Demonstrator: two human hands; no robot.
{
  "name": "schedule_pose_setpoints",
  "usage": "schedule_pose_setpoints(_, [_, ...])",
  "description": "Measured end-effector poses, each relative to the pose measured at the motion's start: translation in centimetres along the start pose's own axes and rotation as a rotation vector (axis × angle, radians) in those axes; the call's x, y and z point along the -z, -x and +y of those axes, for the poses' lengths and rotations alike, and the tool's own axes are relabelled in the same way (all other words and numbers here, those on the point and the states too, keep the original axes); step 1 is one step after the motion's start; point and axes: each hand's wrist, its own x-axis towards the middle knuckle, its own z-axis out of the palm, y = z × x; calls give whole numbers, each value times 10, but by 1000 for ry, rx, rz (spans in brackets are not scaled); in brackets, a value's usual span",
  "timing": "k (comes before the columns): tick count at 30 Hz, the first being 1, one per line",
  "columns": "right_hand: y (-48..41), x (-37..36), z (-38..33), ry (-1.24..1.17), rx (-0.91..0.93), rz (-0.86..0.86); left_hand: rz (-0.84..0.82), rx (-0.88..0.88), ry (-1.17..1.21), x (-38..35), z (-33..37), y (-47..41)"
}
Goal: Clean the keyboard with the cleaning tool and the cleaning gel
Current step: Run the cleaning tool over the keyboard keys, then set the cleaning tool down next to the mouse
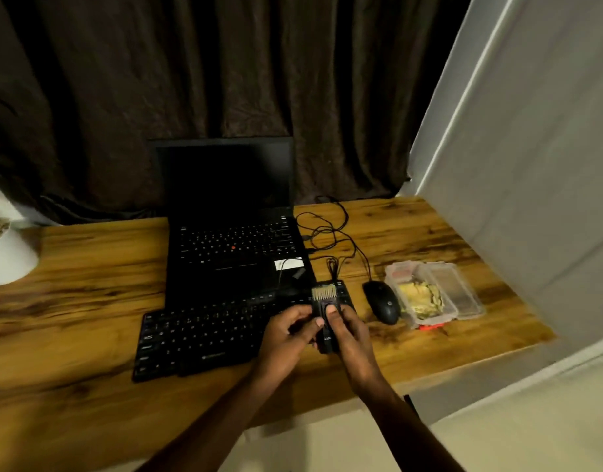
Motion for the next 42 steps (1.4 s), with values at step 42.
schedule_pose_setpoints(42, [-3,134,22,1338,147,286,-123,136,-287,-106,-38,-8])
